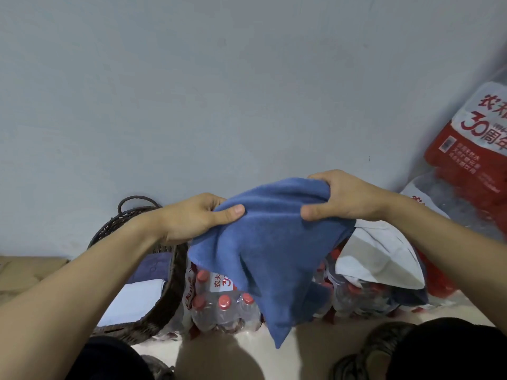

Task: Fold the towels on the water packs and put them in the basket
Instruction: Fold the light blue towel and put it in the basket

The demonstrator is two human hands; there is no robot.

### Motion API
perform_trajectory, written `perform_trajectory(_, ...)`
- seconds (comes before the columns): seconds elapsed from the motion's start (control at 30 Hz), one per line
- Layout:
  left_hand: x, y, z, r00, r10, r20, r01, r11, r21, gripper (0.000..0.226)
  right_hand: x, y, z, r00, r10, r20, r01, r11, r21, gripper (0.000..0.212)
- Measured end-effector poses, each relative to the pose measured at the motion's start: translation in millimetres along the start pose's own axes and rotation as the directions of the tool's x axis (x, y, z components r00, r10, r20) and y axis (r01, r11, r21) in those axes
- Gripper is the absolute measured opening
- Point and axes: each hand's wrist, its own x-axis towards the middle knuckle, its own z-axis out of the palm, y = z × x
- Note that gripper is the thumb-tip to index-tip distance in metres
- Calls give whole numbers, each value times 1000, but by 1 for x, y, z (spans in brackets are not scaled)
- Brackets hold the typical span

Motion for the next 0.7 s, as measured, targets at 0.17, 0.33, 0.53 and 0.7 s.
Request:
perform_trajectory(0.17, 3, 8, 2, 997, 64, -43, -67, 995, -75, 51, -11, 2, 5, 898, 152, 413, -88, 981, -170, 58)
perform_trajectory(0.33, -7, 6, -2, 983, -62, 176, 50, 996, 68, 47, -20, 10, 6, 746, 308, 590, -215, 951, -224, 23)
perform_trajectory(0.53, -8, 1, -14, 892, -361, 273, 250, 895, 368, 39, -24, 17, 18, 618, 280, 735, -309, 946, -101, 27)
perform_trajectory(0.7, -1, -22, -25, 919, -369, 137, 298, 880, 369, 51, -18, 35, 27, 745, 293, 600, -407, 912, 60, 51)
